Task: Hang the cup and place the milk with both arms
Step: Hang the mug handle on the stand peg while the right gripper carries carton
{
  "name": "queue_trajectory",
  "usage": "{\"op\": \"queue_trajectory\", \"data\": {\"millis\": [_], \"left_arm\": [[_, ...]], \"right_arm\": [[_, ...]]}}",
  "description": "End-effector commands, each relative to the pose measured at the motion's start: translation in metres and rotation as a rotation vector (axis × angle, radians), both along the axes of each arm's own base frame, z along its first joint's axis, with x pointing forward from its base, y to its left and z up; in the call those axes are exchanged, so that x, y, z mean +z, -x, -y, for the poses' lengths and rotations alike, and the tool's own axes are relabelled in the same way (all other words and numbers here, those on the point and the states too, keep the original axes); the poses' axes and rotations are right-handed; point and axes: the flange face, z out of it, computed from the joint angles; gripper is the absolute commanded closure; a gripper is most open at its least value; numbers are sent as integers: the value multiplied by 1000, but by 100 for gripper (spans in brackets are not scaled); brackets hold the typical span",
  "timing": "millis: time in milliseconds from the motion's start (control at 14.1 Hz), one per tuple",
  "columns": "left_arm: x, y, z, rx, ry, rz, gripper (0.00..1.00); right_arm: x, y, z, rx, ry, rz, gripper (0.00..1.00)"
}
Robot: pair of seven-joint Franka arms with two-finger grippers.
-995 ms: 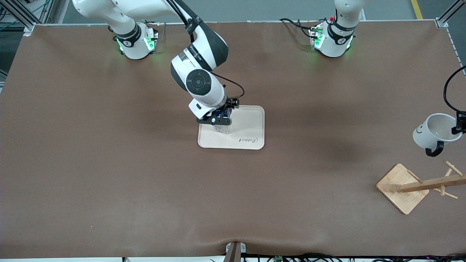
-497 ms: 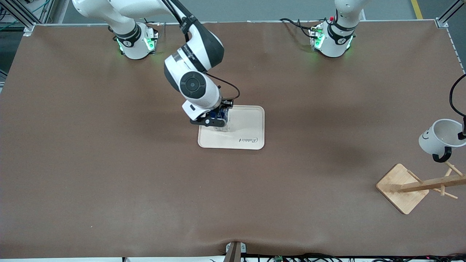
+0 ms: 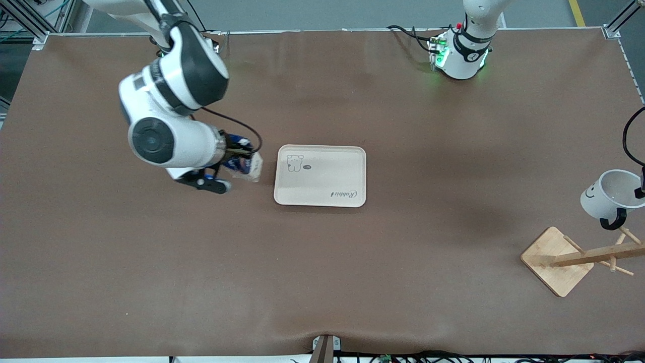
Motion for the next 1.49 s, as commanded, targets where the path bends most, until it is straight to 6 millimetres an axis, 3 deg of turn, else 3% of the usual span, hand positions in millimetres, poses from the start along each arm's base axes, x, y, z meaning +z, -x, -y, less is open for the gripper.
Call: {"op": "queue_trajectory", "data": {"millis": [0, 213, 497, 711, 782, 853, 924, 1137, 1421], "left_arm": [[1, -9, -8, -3, 14, 30, 100], [-5, -17, -14, 1, 23, 49, 100], [-14, -25, -21, 9, 25, 89, 100], [-20, -26, -26, 24, 31, 83, 100], [-22, -26, -26, 28, 35, 81, 87], [-21, -26, -26, 29, 40, 83, 30], [-18, -25, -25, 44, 41, 87, 0], [-1, -19, -8, 140, 45, 77, 0], [22, -5, 33, 210, 60, 1, 0]], "right_arm": [[5, 11, 55, 69, 52, 36, 100], [-17, 12, 161, 173, -49, 6, 100], [-50, 24, 237, 136, -45, -4, 100], [-84, 27, 306, 88, 51, 47, 100], [-98, 32, 316, 102, 40, 58, 100], [-106, 35, 322, 123, 29, 70, 100], [-110, 37, 326, 141, 19, 69, 100], [-112, 36, 329, 187, 0, 71, 100], [-123, 35, 341, 251, -37, 77, 100]]}}
